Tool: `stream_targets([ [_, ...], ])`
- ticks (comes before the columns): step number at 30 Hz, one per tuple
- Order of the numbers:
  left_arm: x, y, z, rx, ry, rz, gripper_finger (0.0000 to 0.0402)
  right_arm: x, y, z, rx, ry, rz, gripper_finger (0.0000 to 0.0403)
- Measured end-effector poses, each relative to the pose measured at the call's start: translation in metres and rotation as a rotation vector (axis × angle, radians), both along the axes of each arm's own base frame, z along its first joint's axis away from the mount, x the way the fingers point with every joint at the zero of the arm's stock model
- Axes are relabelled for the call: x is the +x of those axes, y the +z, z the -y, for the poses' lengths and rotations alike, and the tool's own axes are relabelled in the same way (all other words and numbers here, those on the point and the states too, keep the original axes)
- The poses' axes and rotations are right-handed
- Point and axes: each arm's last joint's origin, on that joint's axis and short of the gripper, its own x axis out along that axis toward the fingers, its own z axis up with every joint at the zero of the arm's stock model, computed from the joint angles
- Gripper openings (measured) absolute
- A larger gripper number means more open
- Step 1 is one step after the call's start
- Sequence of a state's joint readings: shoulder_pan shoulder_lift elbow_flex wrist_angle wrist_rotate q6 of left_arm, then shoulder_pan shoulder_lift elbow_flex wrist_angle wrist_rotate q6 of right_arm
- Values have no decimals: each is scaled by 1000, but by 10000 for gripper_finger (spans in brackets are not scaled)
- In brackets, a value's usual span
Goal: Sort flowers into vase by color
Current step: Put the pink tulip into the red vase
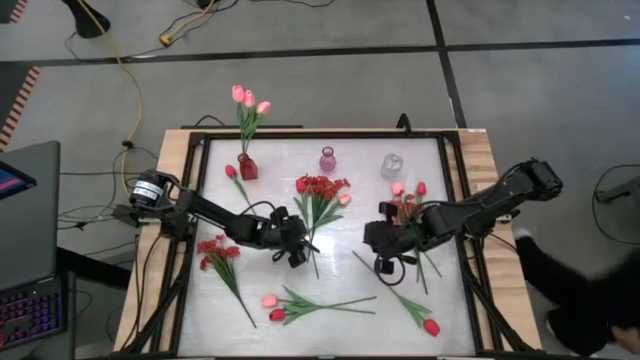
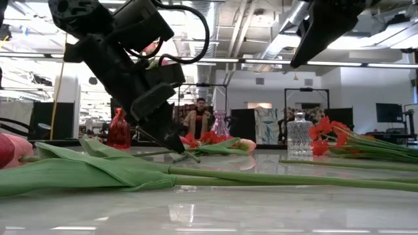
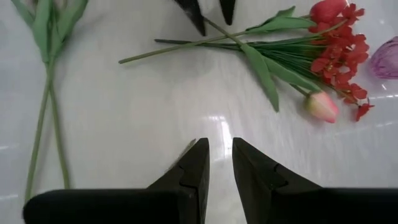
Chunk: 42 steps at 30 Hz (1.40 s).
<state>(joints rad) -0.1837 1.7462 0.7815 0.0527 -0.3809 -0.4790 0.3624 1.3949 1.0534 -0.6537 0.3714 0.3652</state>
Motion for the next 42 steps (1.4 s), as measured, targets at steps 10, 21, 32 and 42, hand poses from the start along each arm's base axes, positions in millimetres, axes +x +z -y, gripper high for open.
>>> stream_targets([
  [10,-2,-3,-2,-5,-2,-32,177,4,0,13,-4,-44,2,97],
  [21,-3,-4,-5,-15,3,-62,73,8,1,21,2,-75,22,97],
  [32,-4,4,-3,53,27,-12,2,10,2,21,-2,-64,35,97],
  [42,-24,77,-7,134,28,269,0,13,5,16,14,-42,96,97],
])
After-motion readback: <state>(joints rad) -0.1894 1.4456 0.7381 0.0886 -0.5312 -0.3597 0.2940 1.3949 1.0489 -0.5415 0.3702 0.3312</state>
